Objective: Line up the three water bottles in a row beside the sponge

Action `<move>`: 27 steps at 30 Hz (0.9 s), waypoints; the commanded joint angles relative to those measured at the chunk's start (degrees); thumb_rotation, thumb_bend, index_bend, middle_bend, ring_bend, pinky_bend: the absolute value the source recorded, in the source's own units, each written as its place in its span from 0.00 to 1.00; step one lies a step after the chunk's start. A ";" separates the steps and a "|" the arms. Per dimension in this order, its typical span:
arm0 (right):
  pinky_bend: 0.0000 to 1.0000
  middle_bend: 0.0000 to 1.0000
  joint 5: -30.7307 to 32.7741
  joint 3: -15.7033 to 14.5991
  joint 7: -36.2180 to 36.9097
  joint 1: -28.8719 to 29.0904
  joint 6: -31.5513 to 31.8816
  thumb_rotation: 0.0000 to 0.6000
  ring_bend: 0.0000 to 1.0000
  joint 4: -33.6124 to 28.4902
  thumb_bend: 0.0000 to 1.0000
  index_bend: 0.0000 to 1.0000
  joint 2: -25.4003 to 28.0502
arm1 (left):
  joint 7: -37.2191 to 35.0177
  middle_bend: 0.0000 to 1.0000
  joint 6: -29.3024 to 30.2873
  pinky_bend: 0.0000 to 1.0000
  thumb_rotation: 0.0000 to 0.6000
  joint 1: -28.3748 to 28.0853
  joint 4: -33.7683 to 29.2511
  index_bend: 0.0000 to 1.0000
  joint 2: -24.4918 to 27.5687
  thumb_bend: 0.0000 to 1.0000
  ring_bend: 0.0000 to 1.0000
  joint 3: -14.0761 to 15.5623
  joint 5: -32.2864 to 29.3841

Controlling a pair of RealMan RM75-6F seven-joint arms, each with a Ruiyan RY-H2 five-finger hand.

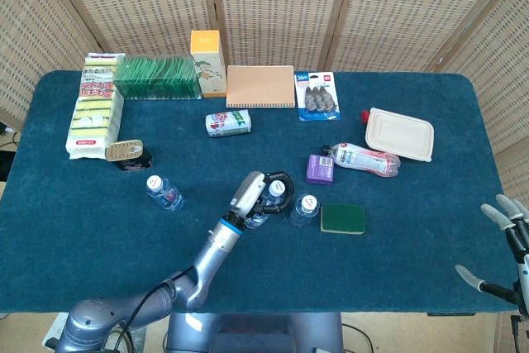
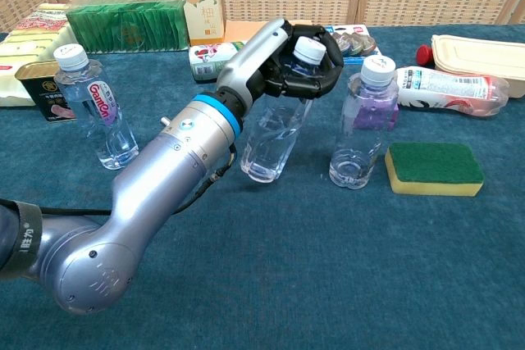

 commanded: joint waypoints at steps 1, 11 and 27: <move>0.00 0.08 0.06 0.02 0.14 0.02 -0.08 1.00 0.01 0.09 0.00 0.15 0.02 | -1.01 0.59 -0.58 0.57 1.00 -0.32 0.69 0.70 -0.05 0.41 0.39 0.86 -0.06; 0.00 0.08 -0.29 0.00 0.08 -0.06 0.12 1.00 0.01 -0.14 0.00 0.15 0.11 | -2.98 0.25 2.00 0.40 1.00 1.13 0.16 0.25 1.57 0.39 0.15 3.78 1.16; 0.00 0.08 -1.41 -0.35 -1.27 -0.23 0.40 1.00 0.01 -1.26 0.00 0.15 0.38 | -6.46 0.12 13.65 0.35 1.00 10.85 -13.17 0.00 11.25 0.34 0.07 10.85 5.00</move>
